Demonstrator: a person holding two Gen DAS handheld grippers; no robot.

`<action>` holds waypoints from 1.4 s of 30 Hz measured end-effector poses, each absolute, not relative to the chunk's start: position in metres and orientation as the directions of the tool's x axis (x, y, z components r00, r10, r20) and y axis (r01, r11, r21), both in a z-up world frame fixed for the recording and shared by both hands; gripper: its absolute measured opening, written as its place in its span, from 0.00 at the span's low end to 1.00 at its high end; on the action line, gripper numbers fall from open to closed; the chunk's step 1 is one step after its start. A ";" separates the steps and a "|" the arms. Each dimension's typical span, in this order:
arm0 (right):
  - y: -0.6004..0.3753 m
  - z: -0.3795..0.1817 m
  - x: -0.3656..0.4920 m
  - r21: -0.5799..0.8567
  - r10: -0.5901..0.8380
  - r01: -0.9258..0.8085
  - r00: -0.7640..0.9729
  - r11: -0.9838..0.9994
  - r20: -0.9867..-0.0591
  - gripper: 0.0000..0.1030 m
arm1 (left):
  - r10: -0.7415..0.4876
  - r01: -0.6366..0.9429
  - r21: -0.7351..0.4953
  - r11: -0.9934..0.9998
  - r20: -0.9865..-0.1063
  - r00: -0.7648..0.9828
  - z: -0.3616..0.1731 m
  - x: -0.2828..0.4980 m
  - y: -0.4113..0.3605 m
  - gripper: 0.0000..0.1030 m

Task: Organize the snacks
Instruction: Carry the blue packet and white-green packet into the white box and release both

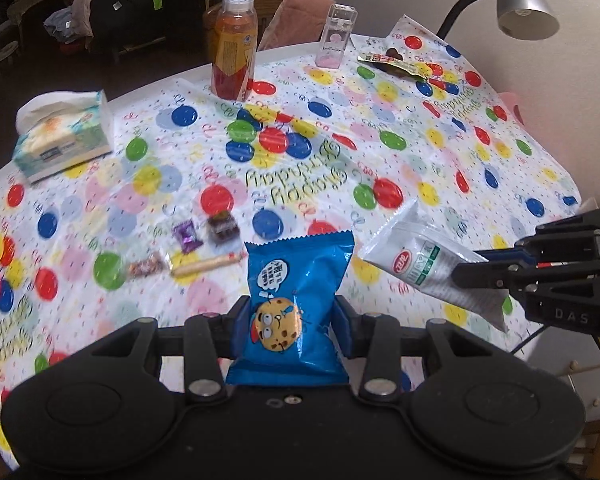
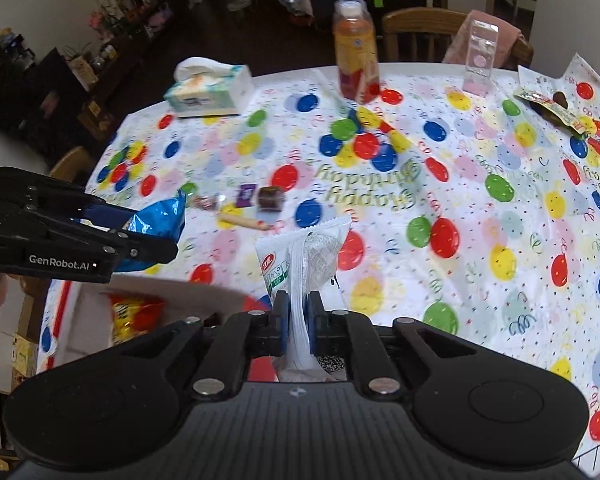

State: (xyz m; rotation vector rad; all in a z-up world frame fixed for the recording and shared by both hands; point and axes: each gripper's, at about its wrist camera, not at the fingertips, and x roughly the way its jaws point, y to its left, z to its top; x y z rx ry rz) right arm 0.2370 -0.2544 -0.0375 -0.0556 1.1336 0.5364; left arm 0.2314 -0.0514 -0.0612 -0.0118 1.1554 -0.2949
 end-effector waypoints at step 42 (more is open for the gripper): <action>-0.175 -0.114 0.106 0.179 0.320 -0.493 0.218 0.852 -0.922 0.09 | -0.145 0.206 -0.096 0.974 -0.961 0.235 -0.164 0.077 -0.005 0.39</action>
